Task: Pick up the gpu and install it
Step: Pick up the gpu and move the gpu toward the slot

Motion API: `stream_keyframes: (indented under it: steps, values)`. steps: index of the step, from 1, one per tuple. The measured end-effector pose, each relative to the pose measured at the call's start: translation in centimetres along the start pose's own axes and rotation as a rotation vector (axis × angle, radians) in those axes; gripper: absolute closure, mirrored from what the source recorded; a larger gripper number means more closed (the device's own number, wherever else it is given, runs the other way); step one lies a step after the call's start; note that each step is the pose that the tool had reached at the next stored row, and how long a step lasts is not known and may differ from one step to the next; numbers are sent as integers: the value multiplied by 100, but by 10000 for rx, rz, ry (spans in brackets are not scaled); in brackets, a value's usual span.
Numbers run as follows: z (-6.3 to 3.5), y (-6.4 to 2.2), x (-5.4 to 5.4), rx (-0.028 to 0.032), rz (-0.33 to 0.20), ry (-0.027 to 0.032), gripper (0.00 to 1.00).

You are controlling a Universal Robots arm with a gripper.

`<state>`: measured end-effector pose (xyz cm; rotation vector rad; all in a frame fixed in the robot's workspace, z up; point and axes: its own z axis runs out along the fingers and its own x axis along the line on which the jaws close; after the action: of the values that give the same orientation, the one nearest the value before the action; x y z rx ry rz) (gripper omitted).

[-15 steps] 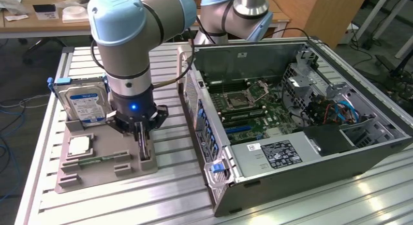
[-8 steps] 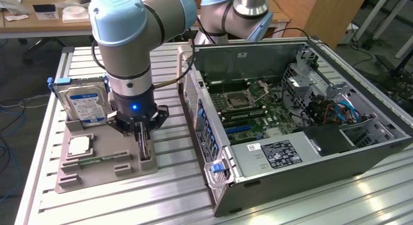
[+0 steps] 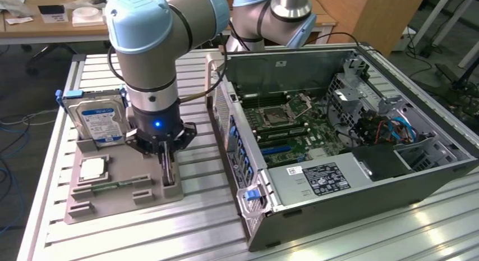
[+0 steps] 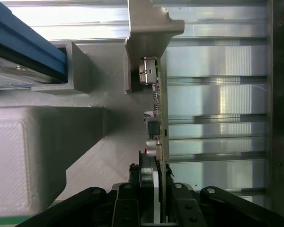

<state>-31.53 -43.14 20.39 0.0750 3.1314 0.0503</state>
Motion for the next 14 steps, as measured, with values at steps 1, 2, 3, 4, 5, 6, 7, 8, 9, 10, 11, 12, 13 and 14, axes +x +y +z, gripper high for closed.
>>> stream_keyframes:
  steps: [1, 2, 3, 4, 5, 6, 7, 8, 9, 10, 11, 12, 13, 14]
  values:
    - [0, 0, 0, 0, 0, 1, 72]
    - [0, 0, 0, 0, 0, 0, 72]
    - [1, 0, -1, 0, -1, 0, 72]
    - [1, 0, -1, 0, -1, 0, 72]
    - [1, 0, -1, -1, -1, -1, 72]
    - [1, 0, -1, -1, -2, -1, 72]
    - [0, -1, -2, -4, -1, -2, 72]
    - [-2, 0, -2, -6, -2, -5, 72]
    - [-11, 0, -3, -8, -2, -5, 72]
    - [-32, 0, -2, -5, -2, -2, 72]
    - [-55, 1, -2, -5, -1, -1, 72]
    - [-87, 2, -2, -5, -1, -1, 72]
    - [-131, 3, -3, -5, -2, -2, 72]
    - [-176, 5, -3, -5, -2, -2, 72]
